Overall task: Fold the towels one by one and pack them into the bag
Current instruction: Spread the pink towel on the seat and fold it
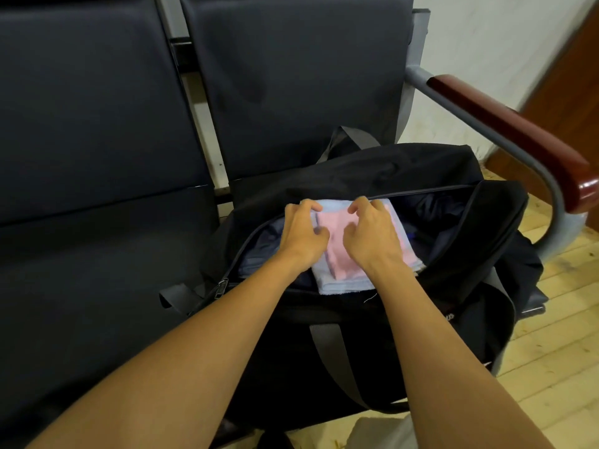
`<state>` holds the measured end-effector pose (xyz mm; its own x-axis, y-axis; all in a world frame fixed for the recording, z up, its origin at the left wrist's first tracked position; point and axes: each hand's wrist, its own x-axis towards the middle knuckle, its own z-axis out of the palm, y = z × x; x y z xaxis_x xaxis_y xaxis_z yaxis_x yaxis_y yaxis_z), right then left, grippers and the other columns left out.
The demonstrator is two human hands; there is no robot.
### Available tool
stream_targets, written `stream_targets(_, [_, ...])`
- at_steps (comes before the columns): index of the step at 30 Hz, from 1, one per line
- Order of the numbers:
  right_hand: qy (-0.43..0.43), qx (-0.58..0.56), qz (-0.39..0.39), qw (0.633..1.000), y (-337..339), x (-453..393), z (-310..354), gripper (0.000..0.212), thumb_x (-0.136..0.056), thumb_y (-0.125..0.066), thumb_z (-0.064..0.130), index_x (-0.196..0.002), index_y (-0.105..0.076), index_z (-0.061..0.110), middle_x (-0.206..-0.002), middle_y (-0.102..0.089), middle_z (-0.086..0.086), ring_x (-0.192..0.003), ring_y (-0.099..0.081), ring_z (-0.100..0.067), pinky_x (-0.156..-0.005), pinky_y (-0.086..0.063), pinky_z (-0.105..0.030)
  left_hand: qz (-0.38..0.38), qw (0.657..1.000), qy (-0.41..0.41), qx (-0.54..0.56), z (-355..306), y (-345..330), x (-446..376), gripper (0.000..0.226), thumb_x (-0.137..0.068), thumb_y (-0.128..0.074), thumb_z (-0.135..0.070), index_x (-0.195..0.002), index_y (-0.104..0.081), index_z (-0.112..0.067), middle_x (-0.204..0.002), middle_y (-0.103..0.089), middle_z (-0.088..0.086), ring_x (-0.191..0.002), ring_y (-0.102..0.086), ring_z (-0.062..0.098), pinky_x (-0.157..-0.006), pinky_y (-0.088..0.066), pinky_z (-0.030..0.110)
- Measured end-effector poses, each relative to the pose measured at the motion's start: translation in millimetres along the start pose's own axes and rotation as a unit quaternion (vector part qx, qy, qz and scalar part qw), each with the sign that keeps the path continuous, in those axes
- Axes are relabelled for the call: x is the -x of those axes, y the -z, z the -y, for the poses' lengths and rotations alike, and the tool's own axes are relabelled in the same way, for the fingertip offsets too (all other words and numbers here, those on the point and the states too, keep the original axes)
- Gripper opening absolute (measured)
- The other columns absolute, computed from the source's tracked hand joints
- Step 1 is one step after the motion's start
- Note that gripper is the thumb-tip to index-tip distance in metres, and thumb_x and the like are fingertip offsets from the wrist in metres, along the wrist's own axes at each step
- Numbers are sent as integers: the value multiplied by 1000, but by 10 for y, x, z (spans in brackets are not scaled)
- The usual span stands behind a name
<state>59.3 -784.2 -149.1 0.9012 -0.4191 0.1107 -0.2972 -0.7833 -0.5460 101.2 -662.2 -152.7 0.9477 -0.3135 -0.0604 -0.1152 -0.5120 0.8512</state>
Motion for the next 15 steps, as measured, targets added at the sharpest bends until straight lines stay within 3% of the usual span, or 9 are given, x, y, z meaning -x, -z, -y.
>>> stream_targets(3, [34, -4, 7, 999, -71, 16, 202, 26, -94, -52, 6, -120, -53, 9, -123, -51, -11, -102, -56, -30, -72, -43, -35, -32, 999, -16, -16, 30, 181, 23, 19, -92, -56, -6, -109, -58, -15, -111, -48, 0, -79, -49, 3, -60, -37, 5])
stream_targets(7, [52, -12, 20, 998, -144, 70, 535, 17, -99, -51, 20, -113, -56, 12, -118, -54, -10, -100, -57, -29, -74, -46, -38, -70, 997, -1, -17, 100, 456, 82, 7, -95, -56, -13, -92, -61, -15, -80, -60, -6, -74, -57, 8, -59, -42, 14])
stream_targets(10, [69, -24, 21, 997, -214, 141, 844, 16, -101, -50, 27, -100, -58, 13, -104, -60, -8, -92, -57, -26, -71, -44, -37, -81, 996, 8, -23, 198, 712, 158, 10, -95, -55, -17, -90, -64, -15, -82, -65, -1, -75, -61, 14, -64, -49, 26])
stream_targets(15, [97, -23, 57, 993, -384, 296, 1363, 26, -102, -46, 34, -89, -59, 16, -94, -67, -10, -86, -61, -29, -68, -43, -35, -104, 994, 18, -36, 404, 1234, 387, 15, -96, -52, -20, -91, -64, -12, -84, -66, 2, -76, -60, 16, -57, -43, 22])
